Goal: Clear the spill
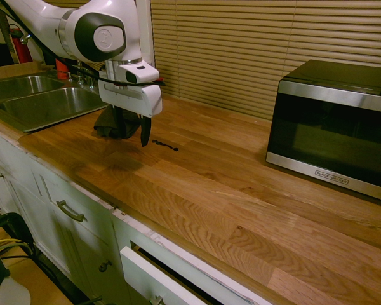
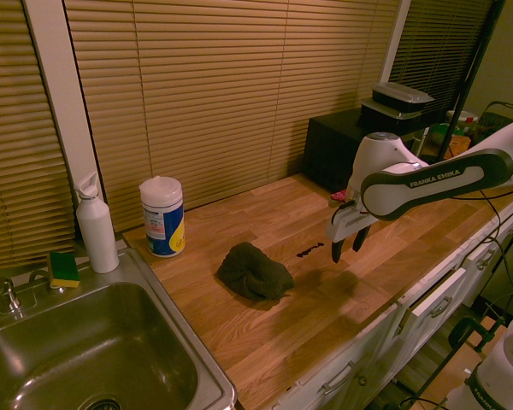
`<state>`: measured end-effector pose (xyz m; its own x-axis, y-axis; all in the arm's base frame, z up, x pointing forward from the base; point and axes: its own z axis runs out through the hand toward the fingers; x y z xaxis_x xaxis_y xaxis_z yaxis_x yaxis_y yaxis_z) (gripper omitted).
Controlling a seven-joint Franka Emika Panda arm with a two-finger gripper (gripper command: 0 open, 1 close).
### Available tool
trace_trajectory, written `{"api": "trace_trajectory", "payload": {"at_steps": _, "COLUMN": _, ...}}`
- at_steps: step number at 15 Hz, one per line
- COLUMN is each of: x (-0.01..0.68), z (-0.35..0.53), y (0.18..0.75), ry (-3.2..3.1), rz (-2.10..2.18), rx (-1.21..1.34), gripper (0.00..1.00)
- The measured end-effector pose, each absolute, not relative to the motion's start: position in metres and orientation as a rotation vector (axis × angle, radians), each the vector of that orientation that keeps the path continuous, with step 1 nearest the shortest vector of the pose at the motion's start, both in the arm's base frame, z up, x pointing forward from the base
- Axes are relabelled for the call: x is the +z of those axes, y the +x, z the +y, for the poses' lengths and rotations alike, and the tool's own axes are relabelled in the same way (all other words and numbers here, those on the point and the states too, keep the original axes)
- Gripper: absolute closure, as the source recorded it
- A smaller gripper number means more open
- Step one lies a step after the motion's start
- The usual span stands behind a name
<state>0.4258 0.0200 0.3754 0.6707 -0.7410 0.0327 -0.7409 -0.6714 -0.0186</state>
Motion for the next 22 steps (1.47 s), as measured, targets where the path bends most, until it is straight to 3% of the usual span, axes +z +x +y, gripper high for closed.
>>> {"api": "trace_trajectory", "payload": {"at_steps": 6, "x": 0.391, "z": 0.031, "y": 0.437, "ry": -2.836, "rz": 1.215, "rx": -0.141, "gripper": 0.00}}
{"api": "trace_trajectory", "payload": {"at_steps": 13, "x": 0.447, "z": 0.121, "y": 0.468, "ry": -2.826, "rz": 1.013, "rx": -0.314, "gripper": 0.00}}
{"api": "trace_trajectory", "payload": {"at_steps": 22, "x": 0.421, "z": 0.232, "y": 0.510, "ry": -2.866, "rz": 0.923, "rx": -0.350, "gripper": 0.00}}
